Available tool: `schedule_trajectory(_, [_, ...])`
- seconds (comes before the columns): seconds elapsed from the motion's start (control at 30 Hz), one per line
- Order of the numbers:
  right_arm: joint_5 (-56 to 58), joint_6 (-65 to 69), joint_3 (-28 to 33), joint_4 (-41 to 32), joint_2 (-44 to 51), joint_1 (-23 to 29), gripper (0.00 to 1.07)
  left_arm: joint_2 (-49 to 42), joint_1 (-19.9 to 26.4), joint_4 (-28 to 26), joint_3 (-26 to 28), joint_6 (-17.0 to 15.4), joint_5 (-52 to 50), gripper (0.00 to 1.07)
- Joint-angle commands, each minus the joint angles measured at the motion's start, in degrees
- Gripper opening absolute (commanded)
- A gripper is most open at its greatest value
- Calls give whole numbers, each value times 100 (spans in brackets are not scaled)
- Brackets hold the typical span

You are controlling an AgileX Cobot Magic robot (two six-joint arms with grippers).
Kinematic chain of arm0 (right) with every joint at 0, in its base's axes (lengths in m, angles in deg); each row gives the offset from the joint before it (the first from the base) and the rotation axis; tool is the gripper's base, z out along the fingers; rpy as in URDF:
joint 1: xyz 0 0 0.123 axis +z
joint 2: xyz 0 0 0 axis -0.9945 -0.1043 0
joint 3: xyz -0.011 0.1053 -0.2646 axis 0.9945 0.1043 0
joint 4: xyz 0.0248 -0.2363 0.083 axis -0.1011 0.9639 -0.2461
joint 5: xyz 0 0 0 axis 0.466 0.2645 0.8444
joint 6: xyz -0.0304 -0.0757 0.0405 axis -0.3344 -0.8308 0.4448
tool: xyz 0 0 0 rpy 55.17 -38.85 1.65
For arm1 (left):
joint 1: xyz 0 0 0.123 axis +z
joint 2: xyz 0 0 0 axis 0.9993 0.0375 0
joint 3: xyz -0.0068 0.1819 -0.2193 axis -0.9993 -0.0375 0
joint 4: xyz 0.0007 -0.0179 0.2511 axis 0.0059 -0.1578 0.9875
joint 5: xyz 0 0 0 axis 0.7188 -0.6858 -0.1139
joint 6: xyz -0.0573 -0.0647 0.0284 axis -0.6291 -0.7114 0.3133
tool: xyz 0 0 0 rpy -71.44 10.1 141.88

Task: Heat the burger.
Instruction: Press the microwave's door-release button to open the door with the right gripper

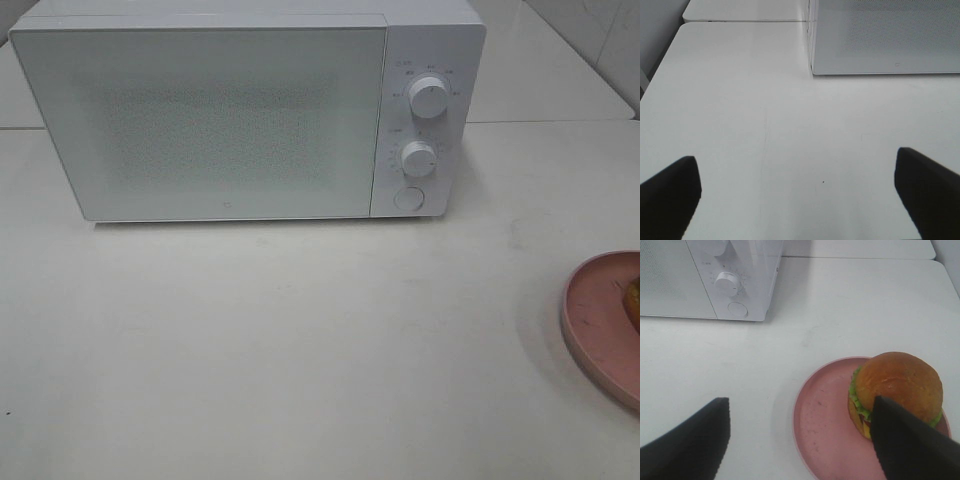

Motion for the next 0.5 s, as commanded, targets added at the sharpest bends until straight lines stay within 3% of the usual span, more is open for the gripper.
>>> schedule_trajectory(0.03, [-699,46,246,-17,-332,-34,75,-143,-34,17,-17,-23,-57,100])
schedule_trajectory(0.5, [-2842,46,940,-11,-1524,-34,75,-143,-34,17,-17,-23,-57,100])
